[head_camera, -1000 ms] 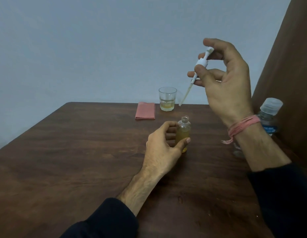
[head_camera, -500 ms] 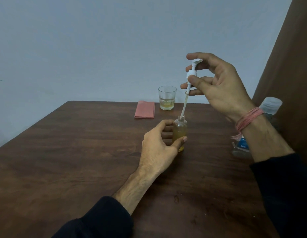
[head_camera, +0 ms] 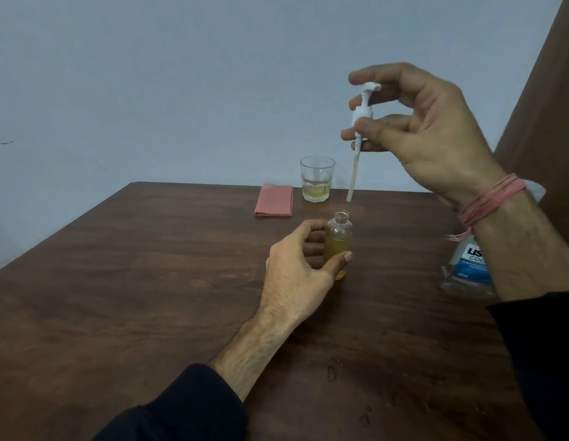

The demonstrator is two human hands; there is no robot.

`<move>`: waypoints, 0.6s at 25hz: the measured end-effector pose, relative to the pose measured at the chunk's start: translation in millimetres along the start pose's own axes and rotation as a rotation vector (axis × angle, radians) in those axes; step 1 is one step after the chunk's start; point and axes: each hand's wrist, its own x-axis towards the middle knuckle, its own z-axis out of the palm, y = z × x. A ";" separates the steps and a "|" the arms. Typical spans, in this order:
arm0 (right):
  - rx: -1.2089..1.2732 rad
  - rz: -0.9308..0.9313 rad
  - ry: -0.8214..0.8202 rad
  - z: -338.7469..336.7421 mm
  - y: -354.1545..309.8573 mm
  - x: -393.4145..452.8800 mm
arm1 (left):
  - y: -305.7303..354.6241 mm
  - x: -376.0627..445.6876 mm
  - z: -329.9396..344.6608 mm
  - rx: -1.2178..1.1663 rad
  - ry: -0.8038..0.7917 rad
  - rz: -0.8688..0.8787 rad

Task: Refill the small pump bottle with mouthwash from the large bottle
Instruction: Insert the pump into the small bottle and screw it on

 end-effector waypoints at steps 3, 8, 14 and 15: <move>0.002 0.020 -0.046 7.4 0.7 -2.6 | 1.2 -1.1 0.6 0.007 0.003 -0.002; -0.044 0.139 -0.187 15.8 6.6 -7.8 | 1.9 -1.5 1.0 0.010 0.018 0.001; -0.087 0.212 -0.326 13.2 10.7 -12.5 | 1.6 0.0 1.3 0.021 0.009 -0.001; -0.095 0.217 -0.348 12.5 11.6 -12.3 | 1.2 0.6 0.6 0.020 0.010 -0.004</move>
